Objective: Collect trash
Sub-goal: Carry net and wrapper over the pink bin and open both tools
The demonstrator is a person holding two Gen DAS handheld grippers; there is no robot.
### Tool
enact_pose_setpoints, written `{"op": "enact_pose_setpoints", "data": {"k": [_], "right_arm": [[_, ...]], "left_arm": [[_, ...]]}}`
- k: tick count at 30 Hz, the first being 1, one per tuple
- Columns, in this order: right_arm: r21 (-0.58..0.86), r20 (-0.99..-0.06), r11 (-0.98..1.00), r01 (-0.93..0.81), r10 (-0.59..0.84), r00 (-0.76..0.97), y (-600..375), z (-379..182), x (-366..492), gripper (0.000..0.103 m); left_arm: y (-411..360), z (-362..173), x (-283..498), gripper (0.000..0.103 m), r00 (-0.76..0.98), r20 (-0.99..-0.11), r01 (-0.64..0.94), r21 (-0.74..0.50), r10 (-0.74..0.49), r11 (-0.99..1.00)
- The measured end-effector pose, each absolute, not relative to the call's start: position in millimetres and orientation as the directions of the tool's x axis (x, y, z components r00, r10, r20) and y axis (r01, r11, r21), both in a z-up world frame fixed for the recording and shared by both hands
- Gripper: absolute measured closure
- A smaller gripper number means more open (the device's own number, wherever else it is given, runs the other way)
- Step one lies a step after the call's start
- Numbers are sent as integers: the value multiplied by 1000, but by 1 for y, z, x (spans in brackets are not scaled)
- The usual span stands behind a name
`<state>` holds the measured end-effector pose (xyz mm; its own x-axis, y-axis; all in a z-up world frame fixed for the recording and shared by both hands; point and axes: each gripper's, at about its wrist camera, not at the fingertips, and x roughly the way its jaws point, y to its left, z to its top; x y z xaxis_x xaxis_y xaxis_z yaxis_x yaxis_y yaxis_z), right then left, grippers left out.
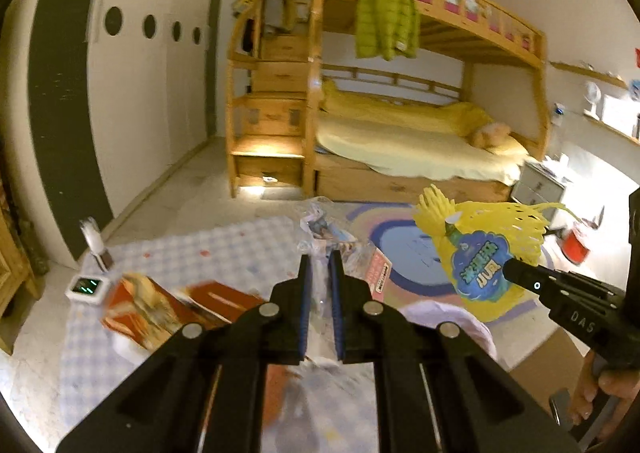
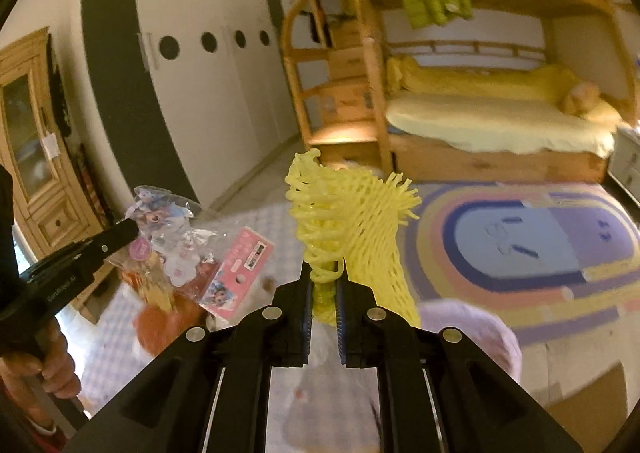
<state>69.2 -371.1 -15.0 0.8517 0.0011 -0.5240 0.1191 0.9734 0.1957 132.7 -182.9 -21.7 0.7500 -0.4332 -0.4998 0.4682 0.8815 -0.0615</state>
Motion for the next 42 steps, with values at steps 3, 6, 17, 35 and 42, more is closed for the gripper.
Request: {"op": "enact_pose_setpoints", "data": {"k": [3,6,17,35,42], "right_arm": [[160,-560,969,190,-70,826,-384,-30,46,93],[157,-603,957,244,-103,791,-400,-49,31,93],[182,-705,938,295,-84,704,-437,-109,49,90],[212,-666,910,357,-133,734,-464,-104,29,58],[210,-621,904,371,-170,765,-473,-85,13,57]], "left_arm": [[-203,-37,119,96,718,-522,512,-52,-461,857],[-231,-52,112,96,683,-548,560,-31,-482,828],[-287,-84,109,95,625,-605,619,-1,-493,786],[-316,-101,115,91,578,-656,637,-9,-485,771],[-358,-115,121,89,557,-677,672,27,-481,740]]}}
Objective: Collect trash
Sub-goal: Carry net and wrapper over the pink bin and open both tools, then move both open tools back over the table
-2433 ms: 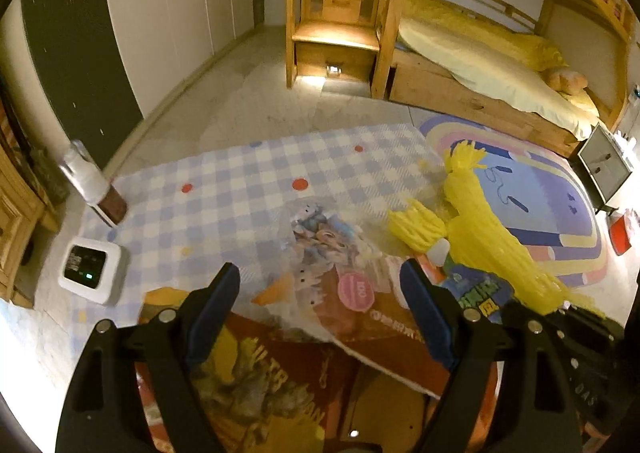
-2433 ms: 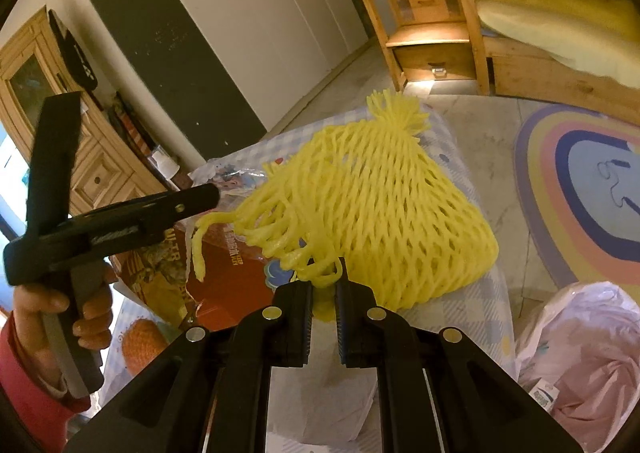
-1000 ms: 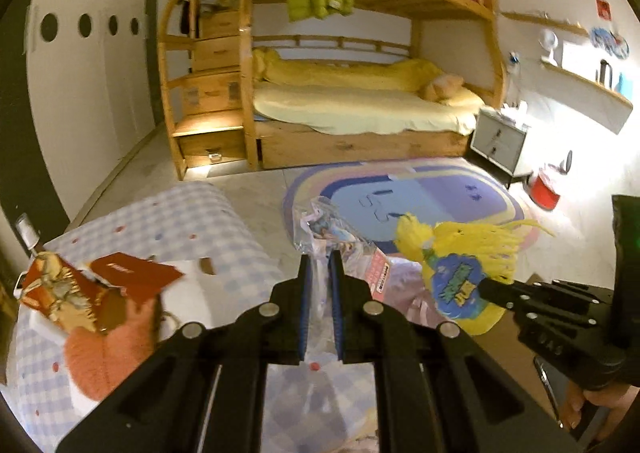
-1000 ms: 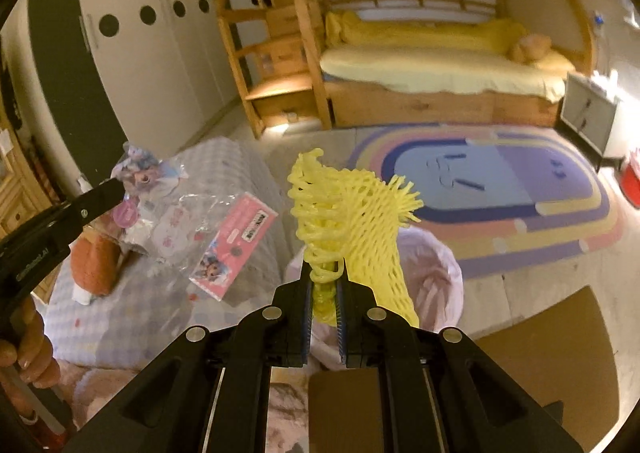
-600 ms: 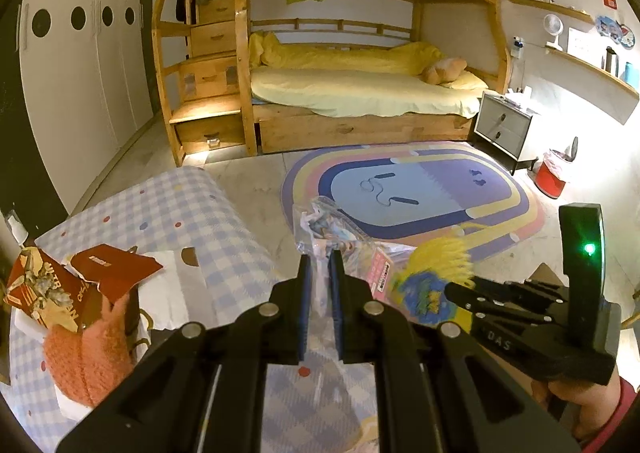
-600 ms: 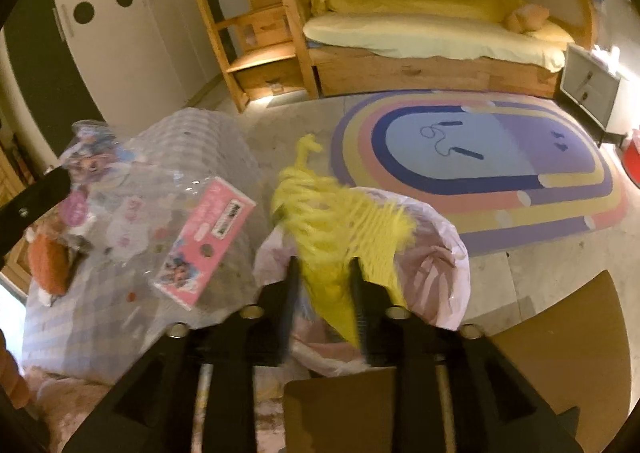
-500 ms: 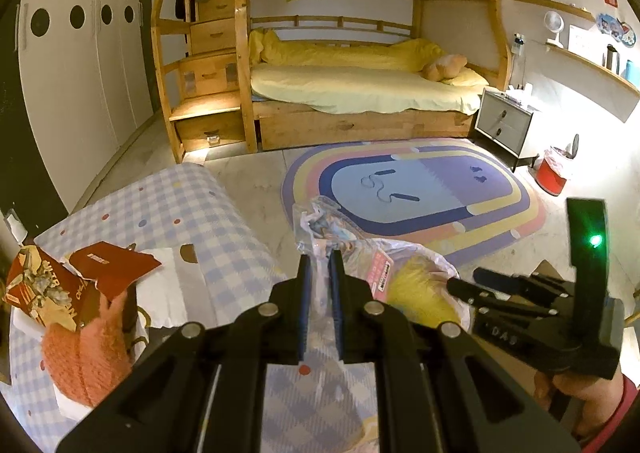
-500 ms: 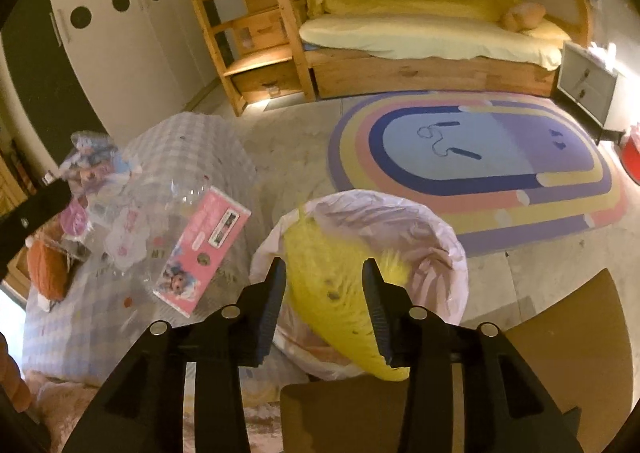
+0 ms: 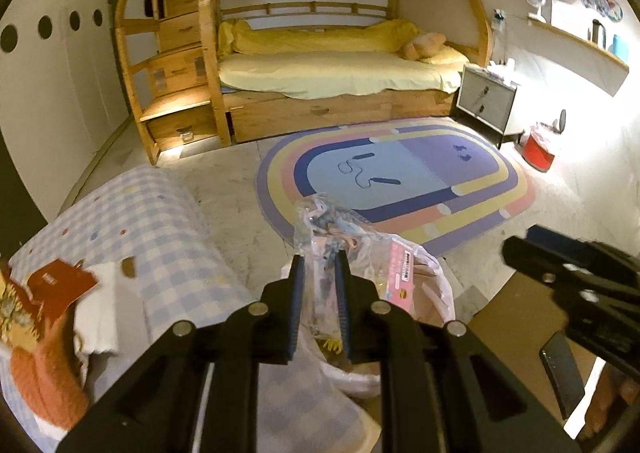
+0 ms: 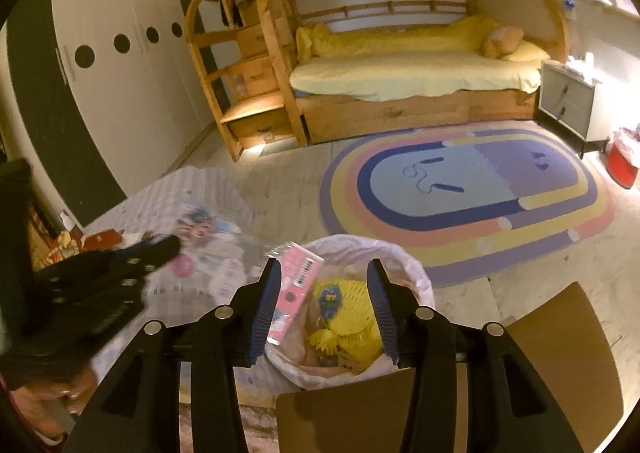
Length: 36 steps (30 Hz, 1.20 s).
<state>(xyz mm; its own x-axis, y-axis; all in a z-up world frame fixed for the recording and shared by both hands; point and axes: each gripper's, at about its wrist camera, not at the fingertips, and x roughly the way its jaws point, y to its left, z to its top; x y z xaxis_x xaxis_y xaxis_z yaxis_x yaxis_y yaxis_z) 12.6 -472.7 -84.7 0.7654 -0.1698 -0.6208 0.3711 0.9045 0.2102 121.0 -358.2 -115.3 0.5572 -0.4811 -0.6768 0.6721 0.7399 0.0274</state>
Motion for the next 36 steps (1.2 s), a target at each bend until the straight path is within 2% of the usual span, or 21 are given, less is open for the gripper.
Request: {"op": "enact_pose_setpoints", "data": {"k": [4,7,11,24,31,36], "right_arm": [[218,-612,897,384,-181,770,-480,-82,10,57],[220,-614,894,390,-184,768,-482,-84,12,57],[223,-620,892,393,-181,763,-483,-86,15,57],[221,-591,917,331,-144,794,-446,-60,6,57],[191,-587,952,238,-83,805,-398,-44,16,57],[162,-594,977,138,-16,804,-354,-39,35,57]], "left_arm": [[-377,-127,132,79,566,-693,667,66,-447,742],[-381,-134,138,57,576,-700,657,88,-423,749],[-374,-135,144,46,577,-705,640,76,-413,765],[-278,-90,123,46,627,-665,559,21,-406,829],[-213,-72,108,43,650,-658,502,-5,-381,865],[-160,-66,104,41,686,-654,427,7,-319,904]]}}
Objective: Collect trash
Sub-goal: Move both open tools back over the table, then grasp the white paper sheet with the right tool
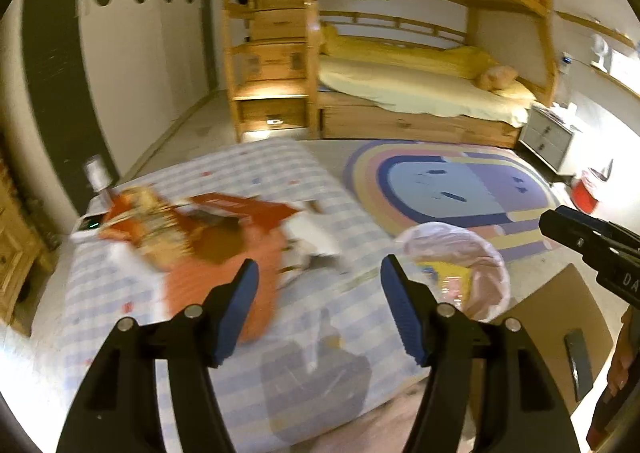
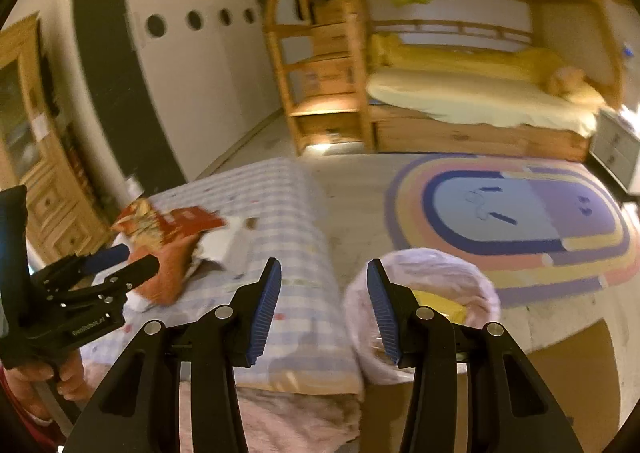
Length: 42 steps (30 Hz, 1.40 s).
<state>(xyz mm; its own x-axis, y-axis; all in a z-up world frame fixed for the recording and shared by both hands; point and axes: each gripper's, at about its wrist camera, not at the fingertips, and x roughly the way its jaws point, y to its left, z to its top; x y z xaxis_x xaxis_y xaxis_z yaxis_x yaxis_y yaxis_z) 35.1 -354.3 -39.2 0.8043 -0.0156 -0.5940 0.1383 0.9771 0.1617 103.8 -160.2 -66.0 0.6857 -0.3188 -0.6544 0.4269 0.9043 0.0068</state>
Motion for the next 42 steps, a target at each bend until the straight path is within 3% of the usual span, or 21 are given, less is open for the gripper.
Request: {"op": "enact_pose_setpoints", "data": {"k": [14,21,32,36,38,39,42], "right_arm": [[90,-647,989,-121,150,747,-246,-46,116,57],[38,-679,975,-221,187,710,-205,-59,164,57],[-75,-749,960,-270,125,651,-173,-92,236,59],[-131,-762,950,-285,87,642,-166,-99,248,68],[-167,-762,940,-296,67,644,-161,-100,251,77],[-182,-759,936,-302,61,648,-159,-99,251,86],[-214,-724,936,-280,40,688,-161,-88,246,96]], "left_arm": [[-29,-77,128,37,733,-670,158,2,-116,987],[-6,-84,152,37,728,-680,112,-17,-94,994],[2,-94,179,37,720,-689,95,-21,-83,995],[3,-96,180,37,715,-694,95,-26,-86,995],[3,-97,179,37,714,-695,92,-27,-85,995],[4,-97,178,37,712,-697,92,-31,-87,995],[4,-97,174,37,712,-697,89,-31,-86,995]]}}
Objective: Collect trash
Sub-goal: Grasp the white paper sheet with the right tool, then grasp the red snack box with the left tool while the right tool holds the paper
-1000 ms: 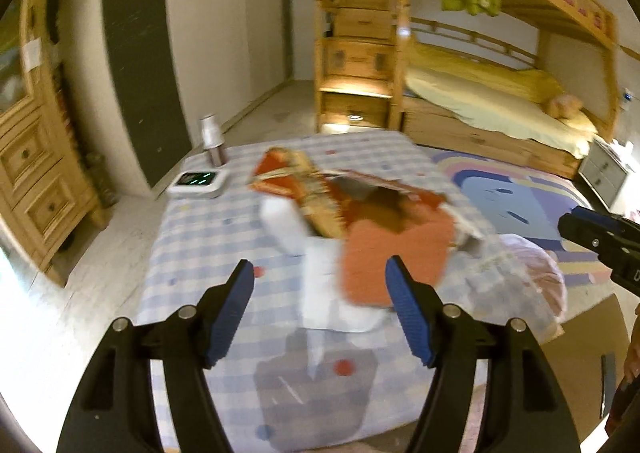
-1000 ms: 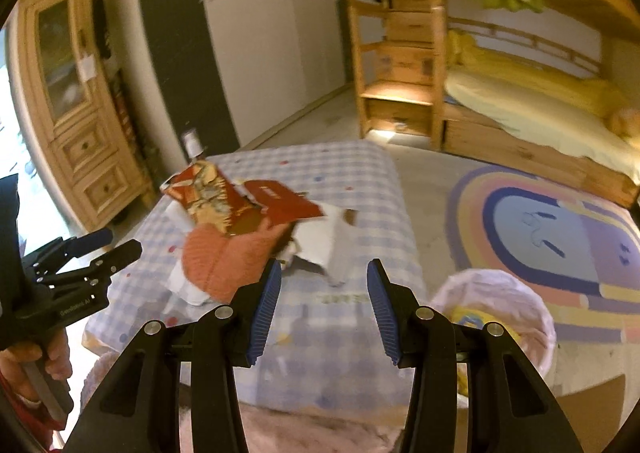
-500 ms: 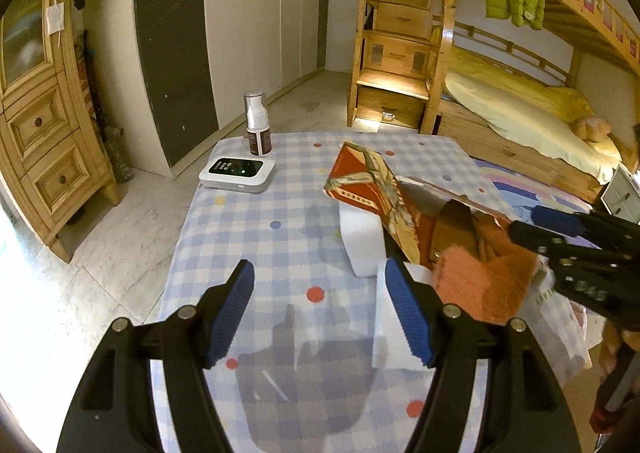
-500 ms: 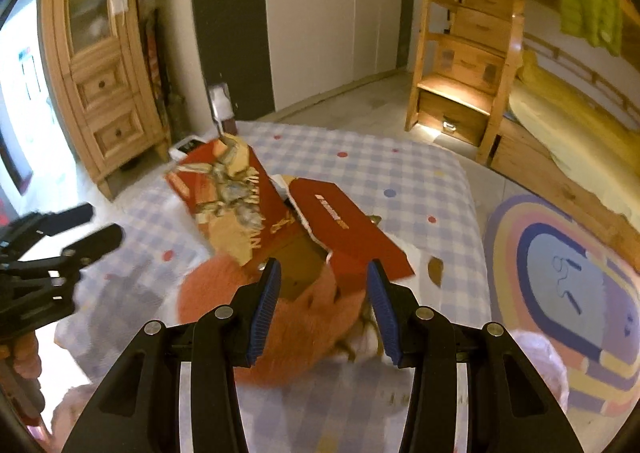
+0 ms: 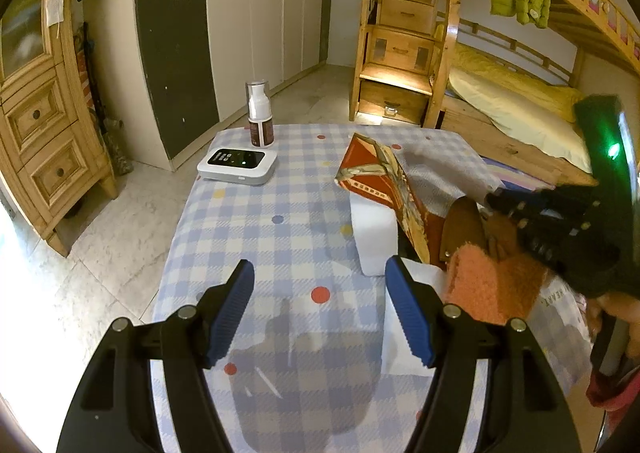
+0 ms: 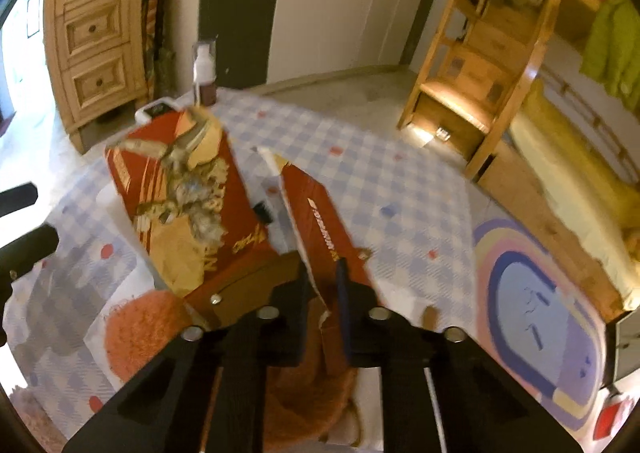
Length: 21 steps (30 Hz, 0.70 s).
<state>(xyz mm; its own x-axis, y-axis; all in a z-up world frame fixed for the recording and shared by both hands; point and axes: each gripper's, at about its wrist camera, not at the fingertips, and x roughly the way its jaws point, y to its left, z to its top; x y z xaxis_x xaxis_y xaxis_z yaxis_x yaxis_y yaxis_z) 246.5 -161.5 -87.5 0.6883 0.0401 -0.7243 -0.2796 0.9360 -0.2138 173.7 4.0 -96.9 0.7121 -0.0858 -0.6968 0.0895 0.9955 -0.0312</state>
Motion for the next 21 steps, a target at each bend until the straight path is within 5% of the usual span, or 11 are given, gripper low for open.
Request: {"op": "enact_pose_setpoints", "data": {"k": [11,21], "right_arm": [[21,-560,989,-150,136,817,-225,-11,182,103],[122,-608,975,-184,220,763,-224,-35,139,103]], "left_arm": [[-11,-92,164,37,716,-691,117,-25,-101,993],[-17,-99,168,37,706,-701,124,-19,-101,992]]}}
